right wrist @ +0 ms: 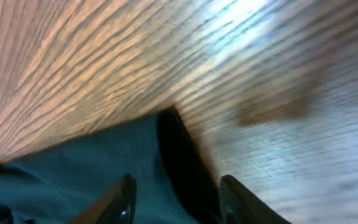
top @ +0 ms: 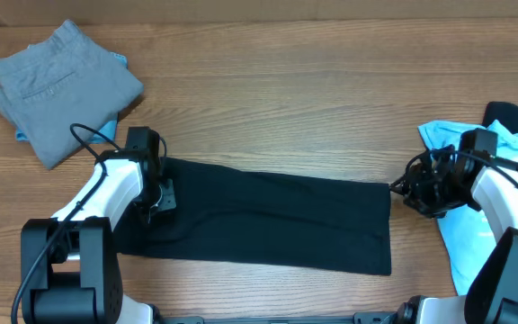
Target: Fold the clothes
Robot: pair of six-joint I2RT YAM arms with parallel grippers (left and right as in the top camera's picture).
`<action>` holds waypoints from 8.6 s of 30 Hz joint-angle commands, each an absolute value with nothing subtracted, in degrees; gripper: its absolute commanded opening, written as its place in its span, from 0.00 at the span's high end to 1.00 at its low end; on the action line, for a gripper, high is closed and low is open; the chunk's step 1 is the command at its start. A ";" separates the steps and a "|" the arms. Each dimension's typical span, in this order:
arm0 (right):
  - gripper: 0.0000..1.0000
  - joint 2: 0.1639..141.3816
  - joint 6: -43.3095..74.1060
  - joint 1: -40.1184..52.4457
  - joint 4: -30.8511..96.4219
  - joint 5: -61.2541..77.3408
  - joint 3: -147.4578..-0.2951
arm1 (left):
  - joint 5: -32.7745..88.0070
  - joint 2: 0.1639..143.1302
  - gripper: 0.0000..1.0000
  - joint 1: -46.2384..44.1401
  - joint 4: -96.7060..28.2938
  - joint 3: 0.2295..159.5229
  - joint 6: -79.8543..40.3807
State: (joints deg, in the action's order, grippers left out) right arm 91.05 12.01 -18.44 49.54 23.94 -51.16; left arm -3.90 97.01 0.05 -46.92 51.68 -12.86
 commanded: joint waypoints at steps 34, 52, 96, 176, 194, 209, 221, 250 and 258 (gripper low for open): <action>0.79 93.69 13.50 -14.22 38.11 31.05 -46.06 | -6.02 99.11 0.77 0.47 -45.82 48.90 -11.60; 0.94 93.69 18.04 -18.65 35.38 28.12 -46.15 | -12.58 99.11 0.84 0.47 -46.15 48.64 -15.05; 0.36 88.90 9.85 -17.23 41.52 31.66 -33.87 | -4.58 99.09 0.53 0.36 -73.25 88.23 -11.57; 0.67 98.96 43.35 36.91 54.11 16.10 -76.64 | -1.83 99.09 0.53 5.98 -75.24 91.72 -9.17; 0.87 97.38 34.70 23.73 51.77 16.99 -65.45 | -1.21 99.09 0.50 5.82 -74.37 91.72 -8.99; 0.94 96.09 27.38 33.52 50.83 35.20 -58.52 | -0.16 99.09 0.53 5.82 -74.78 91.72 -8.49; 0.91 88.42 27.22 26.85 53.45 22.11 -59.72 | -0.16 99.09 0.53 5.82 -74.52 91.72 -8.51; 0.85 91.74 31.18 32.69 43.20 29.28 -54.48 | -0.16 99.09 0.52 5.82 -74.04 91.72 -8.54; 0.91 96.64 40.18 33.23 32.97 27.31 -54.43 | -0.14 99.09 0.52 5.82 -74.06 91.72 -8.54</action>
